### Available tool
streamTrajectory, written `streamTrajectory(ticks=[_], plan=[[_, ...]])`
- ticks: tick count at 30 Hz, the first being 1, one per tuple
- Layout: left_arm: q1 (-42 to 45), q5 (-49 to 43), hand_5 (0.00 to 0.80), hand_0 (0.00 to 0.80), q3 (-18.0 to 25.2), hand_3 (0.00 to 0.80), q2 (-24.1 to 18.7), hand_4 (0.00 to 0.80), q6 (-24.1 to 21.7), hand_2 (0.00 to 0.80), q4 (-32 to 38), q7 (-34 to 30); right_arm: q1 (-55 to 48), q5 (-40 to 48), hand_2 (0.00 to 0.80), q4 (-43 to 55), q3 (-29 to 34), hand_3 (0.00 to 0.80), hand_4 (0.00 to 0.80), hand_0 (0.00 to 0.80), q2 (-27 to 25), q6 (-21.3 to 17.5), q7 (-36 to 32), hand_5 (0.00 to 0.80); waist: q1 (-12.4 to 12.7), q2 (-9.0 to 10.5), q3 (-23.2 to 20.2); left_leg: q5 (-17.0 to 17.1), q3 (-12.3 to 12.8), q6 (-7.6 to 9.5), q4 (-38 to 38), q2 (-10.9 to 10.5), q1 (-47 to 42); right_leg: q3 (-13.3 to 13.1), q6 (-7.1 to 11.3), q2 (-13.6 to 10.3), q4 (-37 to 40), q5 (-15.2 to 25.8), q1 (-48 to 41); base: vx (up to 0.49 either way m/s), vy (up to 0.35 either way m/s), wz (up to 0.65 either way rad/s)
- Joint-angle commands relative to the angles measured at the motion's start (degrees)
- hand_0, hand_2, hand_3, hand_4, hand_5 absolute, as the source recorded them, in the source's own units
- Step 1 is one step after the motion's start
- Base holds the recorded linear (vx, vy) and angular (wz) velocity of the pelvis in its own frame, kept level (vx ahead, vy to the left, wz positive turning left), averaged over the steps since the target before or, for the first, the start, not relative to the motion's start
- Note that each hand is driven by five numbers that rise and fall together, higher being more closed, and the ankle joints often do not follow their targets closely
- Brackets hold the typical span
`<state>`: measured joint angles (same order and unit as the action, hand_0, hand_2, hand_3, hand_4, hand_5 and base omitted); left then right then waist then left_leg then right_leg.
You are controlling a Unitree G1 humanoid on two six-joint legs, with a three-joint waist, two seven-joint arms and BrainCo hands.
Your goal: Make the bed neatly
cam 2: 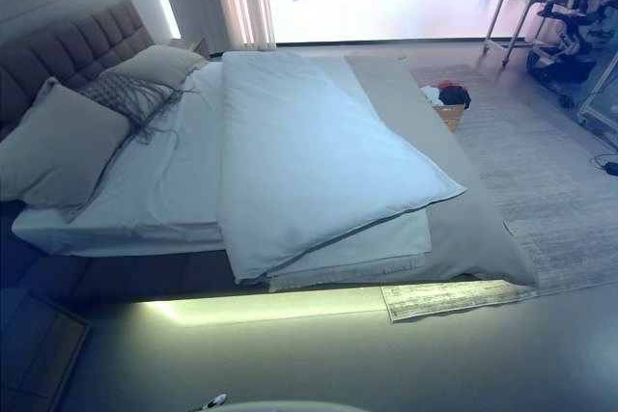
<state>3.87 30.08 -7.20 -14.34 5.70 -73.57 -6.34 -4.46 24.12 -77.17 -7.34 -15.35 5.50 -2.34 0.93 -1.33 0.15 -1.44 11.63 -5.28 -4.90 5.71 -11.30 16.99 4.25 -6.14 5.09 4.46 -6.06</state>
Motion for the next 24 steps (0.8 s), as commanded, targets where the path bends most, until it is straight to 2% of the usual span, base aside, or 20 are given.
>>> streamTrajectory(ticks=[1, 4, 6, 11, 17, 24], plan=[[-3.9, -1.6, 0.0, 0.0, 0.3, 0.0, -0.3, 0.0, 0.3, 0.0, -2.7, 1.4, 5.7, -2.0, 0.0, -4.1, 0.6, 0.0, 0.0, 0.0, 0.7, 0.4, -0.5, 0.0, 0.7, 2.23, 1.6, -0.5, 0.0, 3.29, -0.1, -3.8, 2.9, -0.6, 1.92, 0.4, -0.1, -2.4, -1.7, 0.0, 0.0, 0.0], [-4.5, -0.7, 0.0, 0.0, 0.1, 0.0, -0.1, 0.0, 0.4, 0.0, -2.7, 0.9, 6.0, -2.5, 0.0, -3.2, -0.6, 0.0, 0.0, 0.0, 1.0, 0.8, -1.5, 0.0, 0.6, 2.31, 1.5, -0.4, 0.1, 3.25, -0.1, -3.7, 2.9, -0.7, 1.84, 0.4, -0.1, -2.4, -1.7, 0.0, 0.0, 0.0], [-4.9, -1.5, 0.0, 0.0, -0.4, 0.0, 0.3, 0.0, 1.2, 0.0, -2.3, -1.6, 6.2, -2.4, 0.0, -2.6, -1.4, 0.0, 0.0, 0.0, 1.4, 0.4, -1.3, 0.0, 0.6, 2.33, 1.6, -0.5, 0.1, 3.24, -0.1, -3.6, 2.8, -0.7, 1.76, 0.4, -0.1, -2.5, -1.8, 0.0, 0.0, 0.0], [-5.7, -6.6, 0.0, 0.0, -5.2, 0.0, 1.9, 0.0, 1.7, 0.0, -0.9, -1.4, 7.1, -0.3, 0.0, -0.2, -3.5, 0.0, 0.0, 0.0, 2.7, -0.6, -0.9, 0.0, 0.4, 2.29, 2.0, -0.4, 0.3, 3.42, -0.1, -3.5, 2.7, -0.7, 1.66, 0.4, -0.1, -2.4, -2.0, 0.0, 0.0, 0.0], [-5.5, -12.0, 0.0, 0.0, -8.6, 0.0, 1.8, 0.0, 2.9, 0.0, 0.0, -1.9, 7.8, -0.7, 0.0, 2.9, -6.0, 0.0, 0.0, 0.0, 3.3, -1.6, -2.7, 0.0, 0.3, 2.54, 2.3, -0.2, 0.7, 3.63, -0.1, -3.3, 2.4, -1.0, 1.58, 0.4, -0.7, -2.8, -2.2, 0.015, -0.024, 0.0], [-5.5, -14.5, 0.0, 0.0, -10.9, 0.0, 0.5, 0.0, 3.3, 0.0, 1.6, -1.7, 8.1, -6.2, 0.0, 4.2, -9.3, 0.0, 0.0, 0.0, 1.8, -0.8, -7.0, 0.0, 1.2, 3.11, 3.7, 0.3, -0.2, 3.9, 0.0, -3.1, 2.6, -0.6, 1.43, 0.3, -2.1, -3.5, -2.1, 0.032, -0.039, 0.01]])
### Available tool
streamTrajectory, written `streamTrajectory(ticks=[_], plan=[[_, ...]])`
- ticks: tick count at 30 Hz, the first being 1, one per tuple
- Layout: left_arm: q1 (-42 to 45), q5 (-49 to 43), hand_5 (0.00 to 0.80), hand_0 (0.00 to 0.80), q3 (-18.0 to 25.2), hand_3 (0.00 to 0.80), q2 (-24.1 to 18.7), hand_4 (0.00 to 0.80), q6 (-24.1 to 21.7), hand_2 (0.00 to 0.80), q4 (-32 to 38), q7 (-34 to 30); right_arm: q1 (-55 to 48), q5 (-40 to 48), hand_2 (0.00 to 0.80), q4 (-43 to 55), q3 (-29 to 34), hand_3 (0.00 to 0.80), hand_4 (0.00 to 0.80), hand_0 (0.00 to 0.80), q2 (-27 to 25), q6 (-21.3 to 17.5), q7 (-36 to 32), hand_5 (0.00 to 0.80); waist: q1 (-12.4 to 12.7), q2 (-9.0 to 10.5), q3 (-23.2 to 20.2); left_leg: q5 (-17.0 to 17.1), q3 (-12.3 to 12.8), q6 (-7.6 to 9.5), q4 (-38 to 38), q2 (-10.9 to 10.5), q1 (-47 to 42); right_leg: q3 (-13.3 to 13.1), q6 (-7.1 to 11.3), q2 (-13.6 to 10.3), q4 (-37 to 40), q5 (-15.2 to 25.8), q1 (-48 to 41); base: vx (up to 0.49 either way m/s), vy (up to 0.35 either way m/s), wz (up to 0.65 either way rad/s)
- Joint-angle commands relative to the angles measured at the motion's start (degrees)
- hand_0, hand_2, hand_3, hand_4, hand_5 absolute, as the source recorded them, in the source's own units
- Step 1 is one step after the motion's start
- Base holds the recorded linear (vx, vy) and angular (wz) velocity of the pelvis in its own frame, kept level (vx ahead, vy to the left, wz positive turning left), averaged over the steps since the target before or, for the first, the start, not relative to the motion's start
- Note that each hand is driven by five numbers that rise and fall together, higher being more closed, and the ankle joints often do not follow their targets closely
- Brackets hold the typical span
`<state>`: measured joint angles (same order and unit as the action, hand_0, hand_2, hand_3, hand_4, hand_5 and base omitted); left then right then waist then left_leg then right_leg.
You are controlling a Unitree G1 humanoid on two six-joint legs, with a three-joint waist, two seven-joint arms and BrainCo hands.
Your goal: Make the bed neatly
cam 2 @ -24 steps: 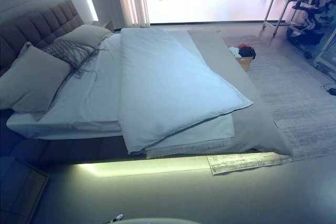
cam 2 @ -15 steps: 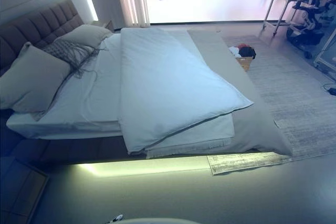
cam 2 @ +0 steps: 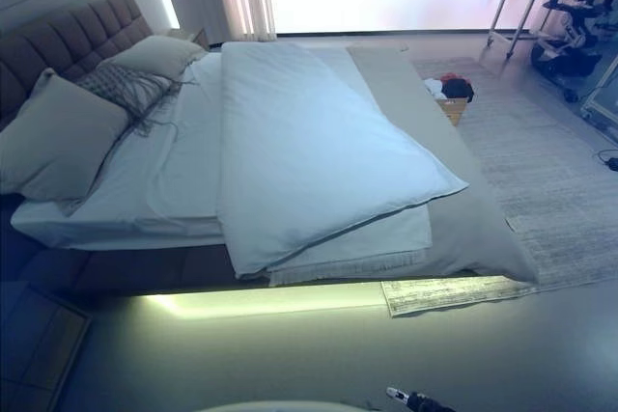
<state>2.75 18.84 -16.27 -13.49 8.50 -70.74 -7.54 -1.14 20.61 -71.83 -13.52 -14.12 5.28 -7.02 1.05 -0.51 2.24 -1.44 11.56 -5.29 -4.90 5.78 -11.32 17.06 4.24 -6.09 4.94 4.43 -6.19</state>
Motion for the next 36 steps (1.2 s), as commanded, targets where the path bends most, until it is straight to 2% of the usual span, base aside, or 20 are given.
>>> streamTrajectory(ticks=[1, 3, 7, 13, 15, 18, 20, 21, 22, 23, 24, 25, 26, 28, 29, 30, 32, 34, 36], plan=[[-4.5, -3.5, 0.0, 0.0, -1.9, 0.0, -0.6, 0.0, 0.3, 0.0, -1.2, -0.8, 4.7, -2.9, 0.0, -0.8, -3.6, 0.0, 0.0, 0.0, 0.4, -0.4, -2.8, 0.0, 1.1, 2.48, 1.9, 0.4, -0.2, 3.95, 0.1, -3.1, 2.8, -0.7, 1.42, 0.2, -2.5, -3.7, -1.8, 0.042, -0.031, 0.05], [-4.9, -3.8, 0.0, 0.0, -2.1, 0.0, -1.0, 0.0, 0.2, 0.0, -1.0, -1.1, 4.5, -2.7, 0.0, -0.6, -4.1, 0.0, 0.0, 0.0, 0.1, -0.8, -3.2, 0.0, 1.1, 2.72, 2.4, 0.6, -0.1, 4.1, 0.2, -3.0, 3.2, -0.7, 1.44, 0.2, -3.6, -4.0, -1.2, 0.031, -0.034, 0.04], [-5.8, -2.2, 0.0, 0.0, -2.5, 0.0, -1.4, 0.0, 0.2, 0.0, -0.9, 0.1, 4.0, -0.6, 0.0, -0.2, -4.0, 0.0, 0.0, 0.0, 0.1, -3.1, 1.1, 0.0, 1.0, 3.1, 3.5, 1.0, 0.0, 4.18, -0.1, -2.8, 4.3, -0.6, 1.53, 0.5, -3.7, -3.7, 0.2, -0.005, -0.06, 0.03], [-3.4, -2.3, 0.0, 0.0, 0.0, 0.0, -0.6, 0.0, -1.4, 0.0, -2.6, 1.6, 1.5, 7.3, 0.0, -3.2, 0.6, 0.0, 0.0, 0.0, 2.1, -1.9, 2.0, 0.0, 0.0, 3.06, 3.2, 0.7, -0.2, 3.39, -0.1, -2.8, 3.8, -1.3, 1.61, 1.5, 0.1, -2.0, -0.2, 0.035, -0.068, -0.01], [-2.5, -0.8, 0.0, 0.0, 1.3, 0.0, 0.0, 0.0, -1.4, 0.0, -3.6, 2.8, 0.6, 5.3, 0.0, -4.9, 2.4, 0.0, 0.0, 0.0, 2.7, -0.2, 3.0, 0.0, -0.6, 2.73, 2.6, 0.8, 0.2, 2.98, -0.1, -2.6, 3.8, -1.9, 1.6, 1.8, 0.1, -2.0, 0.3, 0.01, -0.058, -0.08], [-2.5, -1.7, 0.0, 0.0, 3.0, 0.0, 0.3, 0.0, -0.8, 0.0, -5.0, 3.9, 0.8, -0.5, 0.0, -7.7, 2.2, 0.0, 0.0, 0.0, 2.4, -1.1, 1.2, 0.0, -0.8, 2.28, 2.1, 0.8, 0.4, 2.37, 1.8, -2.1, 4.3, -2.4, 0.85, 2.2, 0.1, -2.2, 0.0, 0.013, -0.085, -0.15], [-3.0, -1.5, 0.0, 0.0, 3.1, 0.0, 0.4, 0.0, -1.4, 0.0, -5.2, 4.7, 1.8, -2.8, 0.0, -7.4, 1.2, 0.0, 0.0, 0.0, 2.0, -0.5, 0.8, 0.0, -0.9, 2.49, 2.3, 0.3, 0.6, 1.89, 5.8, -1.5, 5.6, -2.5, 0.12, 2.1, -0.5, -2.3, 0.0, 0.023, -0.092, -0.12], [-3.5, -0.3, 0.0, 0.0, 3.3, 0.0, 0.5, 0.0, -2.5, 0.0, -4.9, 5.5, 2.5, -4.2, 0.0, -6.8, 0.3, 0.0, 0.0, 0.0, 1.5, 0.3, 0.5, 0.0, -0.9, 2.89, 2.6, 0.7, 0.5, 1.51, 11.1, -0.7, 7.5, -2.7, -0.79, 2.0, -0.9, -2.5, 0.0, 0.021, -0.134, -0.18], [-4.0, 1.7, 0.0, 0.0, 3.3, 0.0, 1.0, 0.0, -3.3, 0.0, -4.3, 6.8, 2.9, -4.5, 0.0, -6.2, -0.6, 0.0, 0.0, 0.0, 1.0, 0.7, 0.5, 0.0, -0.6, 3.28, 3.4, 2.2, -0.4, 1.02, 20.2, -0.2, 11.5, -2.7, -2.12, 1.9, -1.3, -3.1, -0.3, 0.019, -0.153, -0.25], [-4.3, 2.8, 0.0, 0.0, 3.1, 0.0, 1.2, 0.0, -3.9, 0.0, -3.9, 7.2, 3.0, -4.8, 0.0, -5.6, -1.1, 0.0, 0.0, 0.0, 0.6, 1.0, 0.4, 0.0, -0.3, 3.47, 3.7, 4.3, -1.5, 0.62, 24.6, -0.2, 15.0, -2.7, -2.81, 1.9, -1.4, -3.3, -0.5, -0.001, -0.141, -0.18], [-4.6, 3.4, 0.0, 0.0, 2.9, 0.0, 1.6, 0.0, -4.6, 0.0, -3.1, 7.4, 3.3, -5.9, 0.0, -4.7, -1.8, 0.0, 0.0, 0.0, 0.0, 1.7, 0.4, 0.0, 0.4, 3.59, 4.7, 6.3, -3.2, -0.06, 31.7, -1.2, 20.0, -2.7, -3.55, 1.6, -1.8, -3.6, -0.9, -0.019, -0.08, -0.16], [-4.9, 3.1, 0.0, 0.0, 2.4, 0.0, 2.2, 0.0, -5.2, 0.0, -2.6, 7.3, 3.7, -6.7, 0.0, -4.0, -2.4, 0.0, 0.0, 0.0, -0.7, 2.3, 0.9, 0.0, 1.4, 3.06, 6.0, 9.4, -5.8, -0.99, 36.7, -3.2, 25.4, -3.2, -3.9, 1.6, -2.4, -3.8, -1.4, 0.001, -0.016, -0.15], [-5.0, 2.4, 0.0, 0.0, 2.1, 0.0, 2.7, 0.0, -5.5, 0.0, -2.3, 7.1, 4.0, -7.0, 0.0, -3.8, -2.7, 0.0, 0.0, 0.0, -1.4, 2.3, 1.3, 0.0, 2.0, 2.36, 6.9, 10.9, -6.8, -1.44, 37.7, -4.4, 27.8, -3.8, -3.91, 1.7, -3.0, -4.2, -1.9, 0.053, 0.055, -0.18], [-4.8, 1.4, 0.0, 0.0, 1.2, 0.0, 2.6, 0.0, -5.8, 0.0, -2.2, 6.2, 4.5, -5.8, 0.0, -3.6, -2.5, 0.0, 0.0, 0.0, -2.4, 2.0, 1.8, 0.0, 2.4, 0.77, 7.8, 14.0, -5.6, -2.2, 30.8, -2.7, 27.5, -5.0, -3.91, 2.8, -3.6, -5.8, -3.8, 0.202, 0.12, -0.36], [-4.5, 2.4, 0.0, 0.0, 1.1, 0.0, 2.6, 0.0, -5.6, 0.0, -2.3, 6.3, 4.7, -5.8, 0.0, -3.2, -2.2, 0.0, 0.0, 0.0, -2.6, 1.9, 2.2, 0.0, 2.5, 0.39, 7.8, 14.8, -5.5, -1.91, 27.4, -2.2, 26.6, -5.5, -3.75, 3.1, -3.5, -6.2, -4.6, 0.315, 0.169, -0.62], [-4.2, 3.5, 0.0, 0.0, 1.2, 0.0, 2.7, 0.0, -5.2, 0.0, -2.6, 6.8, 4.8, -5.9, 0.0, -3.0, -2.1, 0.0, 0.0, 0.0, -2.5, 1.3, 2.1, 0.0, 2.7, -0.18, 7.6, 16.4, -6.3, -1.93, 21.9, -1.7, 25.7, -6.3, -3.3, 3.6, -3.1, -6.6, -5.6, 0.318, 0.171, -0.76], [-3.7, 6.0, 0.0, 0.0, 2.0, 0.0, 2.9, 0.0, -4.7, 0.0, -3.2, 8.1, 4.9, -6.0, 0.0, -2.7, -2.3, 0.0, 0.0, 0.0, -2.3, 0.9, 0.8, 0.0, 3.1, -0.39, 7.5, 18.4, -7.5, -2.15, 13.3, 0.0, 24.4, -8.0, -2.67, 4.1, -2.1, -7.1, -7.4, 0.324, 0.165, -0.73], [-3.4, 7.5, 0.0, 0.0, 3.6, 0.0, 3.4, 0.0, -4.5, 0.0, -4.8, 9.7, 4.2, -6.6, 0.0, -3.4, -2.6, 0.0, 0.0, 0.0, -1.5, 0.7, -0.6, 0.0, 3.7, -0.19, 7.0, 20.2, -7.6, -2.65, 4.7, 2.2, 23.6, -9.7, -2.35, 4.4, -1.2, -8.6, -10.1, 0.41, 0.181, -0.05], [-3.0, 7.9, 0.0, 0.0, 5.1, 0.0, 3.8, 0.0, -4.9, 0.0, -6.0, 11.6, 3.2, -6.9, 0.0, -4.1, -2.7, 0.0, 0.0, 0.0, -1.0, 0.5, -0.8, 0.0, 4.2, -0.06, 6.6, 20.5, -7.6, -3.05, 1.4, 3.3, 23.5, -10.6, -2.08, 4.3, -1.2, -10.6, -12.2, 0.403, 0.199, -0.58]])
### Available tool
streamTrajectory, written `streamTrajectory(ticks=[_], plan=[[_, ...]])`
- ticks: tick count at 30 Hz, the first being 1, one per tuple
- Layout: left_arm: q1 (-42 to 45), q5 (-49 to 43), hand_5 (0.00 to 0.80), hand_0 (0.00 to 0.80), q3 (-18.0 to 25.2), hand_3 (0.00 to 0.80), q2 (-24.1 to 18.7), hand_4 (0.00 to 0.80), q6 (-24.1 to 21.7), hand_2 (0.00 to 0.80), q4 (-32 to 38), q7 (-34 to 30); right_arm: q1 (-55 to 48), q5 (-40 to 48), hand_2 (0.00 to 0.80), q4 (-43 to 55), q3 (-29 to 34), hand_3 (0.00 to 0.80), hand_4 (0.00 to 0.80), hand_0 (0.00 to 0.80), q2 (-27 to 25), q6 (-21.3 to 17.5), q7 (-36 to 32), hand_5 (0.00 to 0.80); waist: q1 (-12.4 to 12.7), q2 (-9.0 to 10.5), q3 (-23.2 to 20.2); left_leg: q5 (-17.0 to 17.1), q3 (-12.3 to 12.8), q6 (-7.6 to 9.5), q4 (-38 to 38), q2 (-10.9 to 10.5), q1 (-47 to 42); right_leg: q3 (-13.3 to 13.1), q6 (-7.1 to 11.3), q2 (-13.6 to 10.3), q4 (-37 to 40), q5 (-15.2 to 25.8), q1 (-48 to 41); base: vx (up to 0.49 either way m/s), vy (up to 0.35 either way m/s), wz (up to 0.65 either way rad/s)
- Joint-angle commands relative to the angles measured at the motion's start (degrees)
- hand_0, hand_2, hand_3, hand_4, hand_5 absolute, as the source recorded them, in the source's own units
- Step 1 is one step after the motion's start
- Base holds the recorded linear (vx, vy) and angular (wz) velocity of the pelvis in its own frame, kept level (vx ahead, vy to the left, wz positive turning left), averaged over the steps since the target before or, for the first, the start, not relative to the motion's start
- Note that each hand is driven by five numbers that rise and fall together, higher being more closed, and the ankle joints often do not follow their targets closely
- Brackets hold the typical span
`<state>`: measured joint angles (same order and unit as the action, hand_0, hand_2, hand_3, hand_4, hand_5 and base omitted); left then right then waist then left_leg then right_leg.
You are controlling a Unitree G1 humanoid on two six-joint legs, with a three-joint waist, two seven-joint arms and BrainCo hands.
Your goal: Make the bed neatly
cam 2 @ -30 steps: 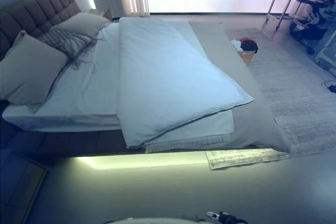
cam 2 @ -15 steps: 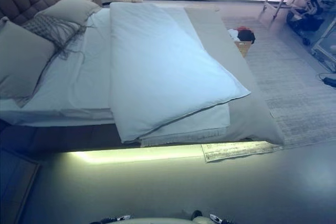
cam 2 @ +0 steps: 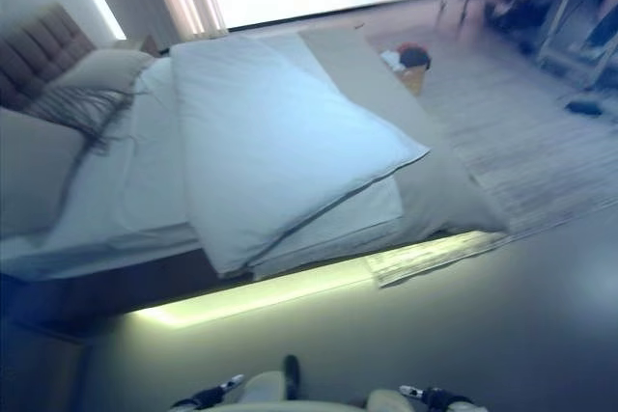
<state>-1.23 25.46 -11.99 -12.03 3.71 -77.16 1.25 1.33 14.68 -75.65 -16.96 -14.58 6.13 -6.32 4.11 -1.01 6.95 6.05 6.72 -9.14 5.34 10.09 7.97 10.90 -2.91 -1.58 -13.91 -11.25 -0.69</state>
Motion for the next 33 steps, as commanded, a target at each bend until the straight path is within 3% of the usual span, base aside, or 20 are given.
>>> streamTrajectory(ticks=[1, 5, 7, 12, 15, 19, 21, 23, 26, 27, 28, 33], plan=[[1.5, 1.3, 0.0, 0.0, 2.0, 0.0, 2.4, 0.0, -0.6, 0.0, -0.2, 3.5, -0.1, -1.0, 0.0, -0.8, 0.9, 0.0, 0.0, 0.0, -0.2, -0.4, -1.2, 0.0, 1.2, 0.2, 1.3, 13.1, -2.3, 0.55, -9.9, 0.2, 4.8, -5.0, 5.5, -0.6, 17.1, 2.8, -19.3, 0.321, 0.199, -0.6], [1.6, -0.2, 0.0, 0.0, 4.7, 0.0, 1.7, 0.0, 0.1, 0.0, -1.6, 3.9, -0.3, -1.8, 0.0, -3.9, 2.3, 0.0, 0.0, 0.0, 0.8, 1.0, 1.6, 0.0, 1.3, 0.66, -0.5, 8.3, 1.9, 1.28, -10.3, 1.0, 3.1, -3.9, 8.12, -4.5, 15.5, 0.8, -21.7, 0.434, 0.298, 0.21], [1.7, -0.8, 0.0, 0.0, 4.9, 0.0, 0.6, 0.0, -0.1, 0.0, -2.0, 3.8, -0.6, 0.0, 0.0, -4.4, 3.0, 0.0, 0.0, 0.0, 0.9, 1.1, 0.7, 0.0, 1.7, 0.99, -1.3, 7.8, 2.1, 1.74, -8.8, 0.4, 2.2, -3.4, 9.04, -6.0, 15.3, 0.3, -23.2, 0.455, 0.289, 0.08], [-0.4, -3.2, 0.0, 0.0, 3.4, 0.0, -1.1, 0.0, 1.7, 0.0, -1.5, 2.4, 0.2, 1.5, 0.0, -2.7, 4.1, 0.0, 0.0, 0.0, 2.2, 1.3, 1.7, 0.0, 1.8, 1.98, -3.6, 2.6, 2.6, 5.0, -4.6, -1.2, 1.0, -0.9, 11.68, -11.4, 11.7, 1.8, -21.8, 0.394, 0.331, -0.1], [-1.8, -3.3, 0.0, 0.0, 1.7, 0.0, -1.1, 0.0, 2.0, 0.0, -0.8, 1.6, 0.5, 0.9, 0.0, -2.0, 4.5, 0.0, 0.0, 0.0, 2.6, 1.3, 1.2, 0.0, 1.4, 3.14, -4.5, -0.1, 2.8, 7.13, -2.0, -3.1, 1.7, -2.0, 12.3, -13.7, 8.9, 6.1, -20.6, 0.296, 0.305, 0.07], [-3.7, -4.6, 0.0, 0.0, -2.1, 0.0, -1.3, 0.0, 2.4, 0.0, 0.0, 1.0, 0.6, 1.0, 0.0, -1.1, 4.6, 0.0, 0.0, 0.0, 3.0, 1.1, 1.6, 0.0, 0.7, 4.14, -5.0, -2.9, 2.0, 11.11, -1.9, -7.4, 1.2, -5.5, 12.76, -16.3, -1.4, 17.5, -14.4, 0.219, 0.257, 0.19], [-4.0, -4.9, 0.0, 0.0, -3.1, 0.0, -1.8, 0.0, 2.4, 0.0, 0.2, 0.5, 0.5, 1.7, 0.0, -0.5, 4.4, 0.0, 0.0, 0.0, 2.8, 0.8, 1.2, 0.0, -0.4, 3.66, -4.7, -3.6, 1.7, 12.37, -2.6, -8.2, 0.0, -7.6, 12.0, -14.9, -7.7, 19.1, -9.0, 0.177, 0.197, 0.32], [-4.7, -5.3, 0.0, 0.0, -3.6, 0.0, -2.3, 0.0, 2.9, 0.0, 0.3, 0.2, 0.4, 2.9, 0.0, -0.2, 3.9, 0.0, 0.0, 0.0, 2.8, 0.9, 1.0, 0.0, -1.5, 3.71, -4.0, -4.0, 1.9, 12.93, -3.6, -9.1, -1.5, -7.0, 11.39, -12.7, -8.8, 18.2, -5.0, 0.153, 0.088, 0.48], [-5.2, -5.4, 0.0, 0.0, -3.3, 0.0, -2.8, 0.0, 2.9, 0.0, 0.4, 0.4, 0.6, 4.2, 0.0, -0.6, 3.6, 0.0, 0.0, 0.0, 2.8, 0.9, 1.1, 0.0, -2.9, 2.9, -2.8, -3.5, 2.5, 11.81, -6.2, -8.5, -4.7, -5.1, 10.36, -8.0, -4.3, 16.4, 2.3, 0.112, -0.02, 0.14], [-5.3, -5.7, 0.0, 0.0, -3.2, 0.0, -2.9, 0.0, 2.9, 0.0, 0.5, 0.2, 0.7, 4.7, 0.0, -0.7, 3.5, 0.0, 0.0, 0.0, 2.8, 1.0, 1.4, 0.0, -3.2, 2.78, -2.4, -3.5, 2.5, 11.5, -6.7, -8.3, -5.6, -4.6, 10.21, -7.6, -3.7, 16.1, 2.9, 0.077, -0.094, -0.1], [-5.6, -6.4, 0.0, 0.0, -2.9, 0.0, -3.1, 0.0, 2.5, 0.0, 0.5, 0.0, 1.2, 4.9, 0.0, -1.2, 3.7, 0.0, 0.0, 0.0, 2.6, 0.5, 1.1, 0.0, -3.9, 2.94, -1.4, -3.8, 2.7, 10.9, -7.5, -8.2, -7.2, -3.6, 9.98, -5.8, 0.7, 16.7, 6.4, 0.066, -0.097, -0.06], [-6.0, -7.8, 0.0, 0.0, -2.1, 0.0, -2.7, 0.0, 0.7, 0.0, 0.0, -0.6, 1.9, 6.7, 0.0, -1.9, 4.6, 0.0, 0.0, 0.0, 2.9, 0.8, 1.3, 0.0, -5.5, 4.17, 0.1, -8.3, 2.2, 10.55, -6.5, -9.6, -10.2, -4.0, 11.04, -6.1, 11.2, 21.2, 11.0, 0.118, -0.092, 0.07]])
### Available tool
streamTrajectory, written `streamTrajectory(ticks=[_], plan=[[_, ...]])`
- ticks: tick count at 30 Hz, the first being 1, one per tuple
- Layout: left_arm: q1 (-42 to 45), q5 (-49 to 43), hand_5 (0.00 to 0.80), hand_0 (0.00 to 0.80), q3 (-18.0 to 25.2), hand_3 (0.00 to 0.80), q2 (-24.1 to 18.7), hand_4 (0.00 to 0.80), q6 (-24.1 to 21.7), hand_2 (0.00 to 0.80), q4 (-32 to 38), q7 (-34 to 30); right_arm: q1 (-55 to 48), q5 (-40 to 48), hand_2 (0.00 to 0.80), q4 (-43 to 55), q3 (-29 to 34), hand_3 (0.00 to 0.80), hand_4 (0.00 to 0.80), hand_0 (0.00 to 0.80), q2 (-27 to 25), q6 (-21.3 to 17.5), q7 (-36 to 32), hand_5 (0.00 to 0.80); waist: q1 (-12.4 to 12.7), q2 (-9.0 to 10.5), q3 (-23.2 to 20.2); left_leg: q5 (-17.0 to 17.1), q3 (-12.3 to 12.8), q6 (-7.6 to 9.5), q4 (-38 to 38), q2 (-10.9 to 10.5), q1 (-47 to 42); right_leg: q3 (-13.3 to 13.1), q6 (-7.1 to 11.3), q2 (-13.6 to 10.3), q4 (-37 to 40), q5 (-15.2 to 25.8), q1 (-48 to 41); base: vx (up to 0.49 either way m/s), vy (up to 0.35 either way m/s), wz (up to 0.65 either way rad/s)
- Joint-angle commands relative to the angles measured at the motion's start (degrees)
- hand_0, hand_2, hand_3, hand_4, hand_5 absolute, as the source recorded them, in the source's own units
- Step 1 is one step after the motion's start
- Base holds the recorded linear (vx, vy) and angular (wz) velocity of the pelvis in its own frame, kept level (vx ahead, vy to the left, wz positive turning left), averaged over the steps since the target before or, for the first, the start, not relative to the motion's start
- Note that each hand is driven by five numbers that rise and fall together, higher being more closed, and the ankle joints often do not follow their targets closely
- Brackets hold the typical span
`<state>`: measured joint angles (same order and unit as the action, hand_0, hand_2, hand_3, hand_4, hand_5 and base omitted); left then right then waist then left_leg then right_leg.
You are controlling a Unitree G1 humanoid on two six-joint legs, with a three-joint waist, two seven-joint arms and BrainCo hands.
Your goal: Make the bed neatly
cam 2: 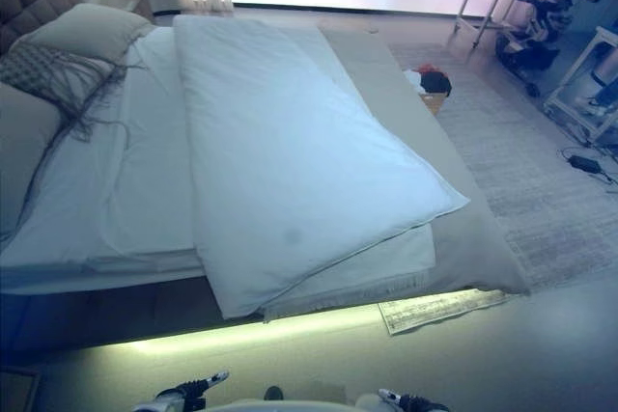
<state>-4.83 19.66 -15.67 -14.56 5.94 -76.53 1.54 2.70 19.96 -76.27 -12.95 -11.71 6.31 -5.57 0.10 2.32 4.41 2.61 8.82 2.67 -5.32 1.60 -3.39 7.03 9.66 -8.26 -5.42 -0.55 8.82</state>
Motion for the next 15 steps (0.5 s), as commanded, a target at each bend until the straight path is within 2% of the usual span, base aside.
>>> streamTrajectory(ticks=[1, 4, 7, 10, 15], plan=[[-2.2, -1.8, 0.0, 0.0, 1.8, 0.0, 0.1, 0.0, -1.8, 0.0, -0.7, -0.8, 0.2, 1.1, 0.0, -1.3, 0.7, 0.0, 0.0, 0.0, 0.2, 0.8, 0.7, 0.0, -1.7, 1.13, 2.5, -6.0, -0.1, -1.05, 4.6, -1.5, 0.2, -0.1, -1.42, 0.4, 3.6, 11.0, 1.4, 0.214, -0.065, 0.39], [-0.9, 0.0, 0.0, 0.0, 1.9, 0.0, 1.0, 0.0, -1.6, 0.0, -0.8, -0.1, -0.5, -0.9, 0.0, -1.3, 0.0, 0.0, 0.0, 0.0, 0.4, 0.7, 0.9, 0.0, -1.8, 1.76, 1.4, -8.6, -0.7, -0.64, 6.2, -2.3, -2.4, 0.9, -1.8, 0.3, 5.5, 10.3, -1.0, 0.269, -0.069, 0.5], [0.6, -0.2, 0.0, 0.0, 2.8, 0.0, 1.5, 0.0, -0.4, 0.0, -1.6, 0.3, -0.4, -1.0, 0.0, -0.6, -1.1, 0.0, 0.0, 0.0, 0.0, -0.5, 1.2, 0.0, -1.3, 1.98, 0.1, -9.4, -1.9, -1.04, 7.3, -2.2, -3.7, 1.1, -2.57, 0.6, 5.9, 8.8, -4.1, 0.283, -0.085, 0.41], [1.2, -2.8, 0.0, 0.0, 3.1, 0.0, 1.5, 0.0, 0.1, 0.0, -3.0, -0.6, 0.6, 0.3, 0.0, 0.7, -1.6, 0.0, 0.0, 0.0, 0.1, -1.0, 1.2, 0.0, -0.9, 1.95, -0.6, -9.5, -2.1, -1.49, 7.3, -1.7, -4.7, 2.0, -3.07, 0.7, 4.9, 7.1, -5.6, 0.261, -0.093, 0.05], [1.8, -3.2, 0.0, 0.0, 3.2, 0.0, 1.5, 0.0, -0.7, 0.0, -3.4, -1.3, 1.2, 0.5, 0.0, 1.5, -2.6, 0.0, 0.0, 0.0, 0.2, -0.6, 0.3, 0.0, -0.9, 1.56, -0.6, -9.9, -3.0, -1.74, 7.9, -0.9, -5.4, 1.8, -3.98, 1.3, 2.2, 4.3, -6.3, 0.209, -0.085, -0.01]])
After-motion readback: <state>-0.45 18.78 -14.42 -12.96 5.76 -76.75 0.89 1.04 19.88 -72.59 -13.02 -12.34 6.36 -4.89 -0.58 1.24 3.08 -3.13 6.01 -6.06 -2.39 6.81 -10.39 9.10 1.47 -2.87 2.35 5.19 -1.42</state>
